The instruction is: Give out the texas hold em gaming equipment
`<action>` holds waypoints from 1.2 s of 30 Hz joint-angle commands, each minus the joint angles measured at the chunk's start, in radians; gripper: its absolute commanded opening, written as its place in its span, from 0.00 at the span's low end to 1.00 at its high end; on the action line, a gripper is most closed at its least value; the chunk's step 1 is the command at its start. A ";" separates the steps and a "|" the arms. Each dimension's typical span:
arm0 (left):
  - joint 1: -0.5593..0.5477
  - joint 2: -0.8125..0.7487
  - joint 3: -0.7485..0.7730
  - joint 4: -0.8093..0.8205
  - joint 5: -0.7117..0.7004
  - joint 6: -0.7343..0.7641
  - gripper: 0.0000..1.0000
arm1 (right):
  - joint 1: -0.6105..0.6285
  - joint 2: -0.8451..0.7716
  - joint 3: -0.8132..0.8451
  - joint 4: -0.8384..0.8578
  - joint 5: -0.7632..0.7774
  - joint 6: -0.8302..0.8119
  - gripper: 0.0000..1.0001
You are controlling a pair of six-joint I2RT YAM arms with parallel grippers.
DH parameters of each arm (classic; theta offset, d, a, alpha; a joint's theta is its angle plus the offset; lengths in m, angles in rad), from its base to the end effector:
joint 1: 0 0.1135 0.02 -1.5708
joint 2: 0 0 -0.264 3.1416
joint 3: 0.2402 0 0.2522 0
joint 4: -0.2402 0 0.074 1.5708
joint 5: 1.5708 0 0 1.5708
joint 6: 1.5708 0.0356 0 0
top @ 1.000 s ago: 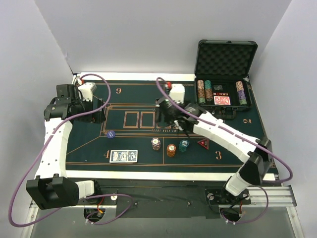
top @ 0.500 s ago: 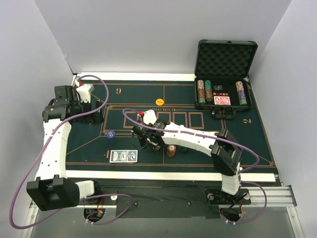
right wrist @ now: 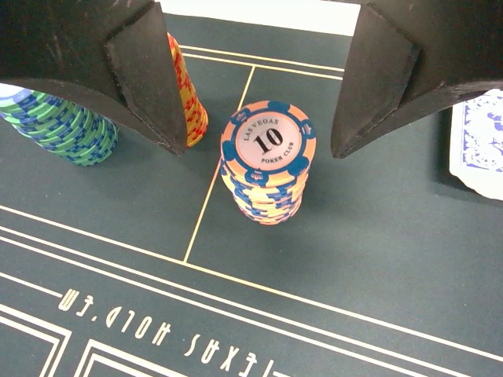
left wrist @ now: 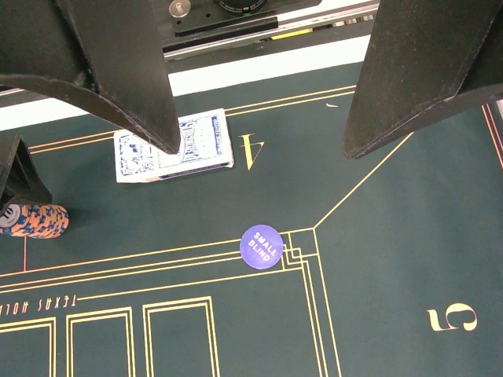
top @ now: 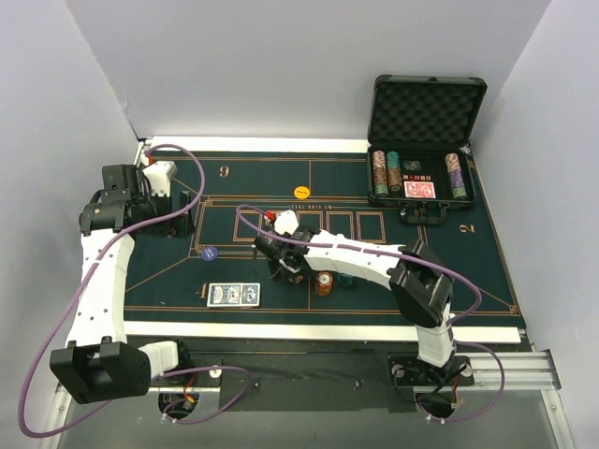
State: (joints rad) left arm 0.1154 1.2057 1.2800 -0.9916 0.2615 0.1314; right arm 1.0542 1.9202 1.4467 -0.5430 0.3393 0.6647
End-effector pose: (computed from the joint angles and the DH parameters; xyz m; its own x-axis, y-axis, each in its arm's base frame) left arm 0.2310 0.0175 0.3521 -0.7760 0.0375 -0.6296 0.1479 0.9812 -0.1238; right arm 0.2140 0.3527 0.2118 -0.7829 -0.2007 -0.5889 -0.3182 0.9425 0.1019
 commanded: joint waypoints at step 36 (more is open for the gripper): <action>0.012 -0.051 -0.008 0.016 -0.019 0.008 0.96 | 0.001 -0.049 0.036 0.020 0.015 0.019 0.15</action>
State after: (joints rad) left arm 0.1181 1.1706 1.2606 -0.9916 0.2398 0.1383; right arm 1.0424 1.9244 1.4277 -0.4976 0.3164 0.6800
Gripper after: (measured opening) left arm 0.963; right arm 0.399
